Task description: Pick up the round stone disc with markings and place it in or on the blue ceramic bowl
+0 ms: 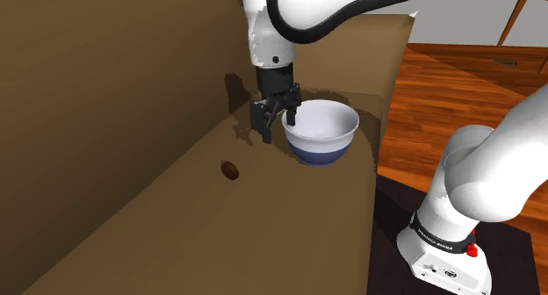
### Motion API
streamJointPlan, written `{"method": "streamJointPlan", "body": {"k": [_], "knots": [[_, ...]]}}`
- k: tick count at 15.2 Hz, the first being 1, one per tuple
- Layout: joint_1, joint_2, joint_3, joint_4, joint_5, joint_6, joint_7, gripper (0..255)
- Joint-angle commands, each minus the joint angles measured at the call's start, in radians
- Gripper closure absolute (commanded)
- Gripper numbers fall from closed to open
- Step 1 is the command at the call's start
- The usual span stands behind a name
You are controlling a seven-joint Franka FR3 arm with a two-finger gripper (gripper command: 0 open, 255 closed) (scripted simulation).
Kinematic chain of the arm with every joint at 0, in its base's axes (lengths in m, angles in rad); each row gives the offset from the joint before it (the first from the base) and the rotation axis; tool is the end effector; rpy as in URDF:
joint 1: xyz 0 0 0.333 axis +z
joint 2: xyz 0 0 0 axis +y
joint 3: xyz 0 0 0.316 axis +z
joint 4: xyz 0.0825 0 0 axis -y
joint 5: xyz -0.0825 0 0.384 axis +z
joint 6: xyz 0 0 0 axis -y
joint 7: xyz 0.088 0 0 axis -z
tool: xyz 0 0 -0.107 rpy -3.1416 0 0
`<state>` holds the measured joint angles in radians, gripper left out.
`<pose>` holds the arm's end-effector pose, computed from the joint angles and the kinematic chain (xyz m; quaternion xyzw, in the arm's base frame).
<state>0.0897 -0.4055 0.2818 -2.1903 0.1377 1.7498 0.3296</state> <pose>0.3933 0.1806 0.5370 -0.9996 0.0052 0.0266 0.0038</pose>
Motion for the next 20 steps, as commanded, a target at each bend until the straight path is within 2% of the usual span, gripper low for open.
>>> {"method": "streamJointPlan", "body": {"k": [1,9,16,20], "knots": [[0.007,0.06,0.037,0.039,-0.009,0.039,0.042,0],[0.034,0.312,0.157,0.232,-0.116,0.119,0.216,0],[0.036,0.328,0.159,0.154,-0.123,0.212,0.221,0],[0.036,0.33,0.159,0.148,-0.124,0.22,0.222,0]]}}
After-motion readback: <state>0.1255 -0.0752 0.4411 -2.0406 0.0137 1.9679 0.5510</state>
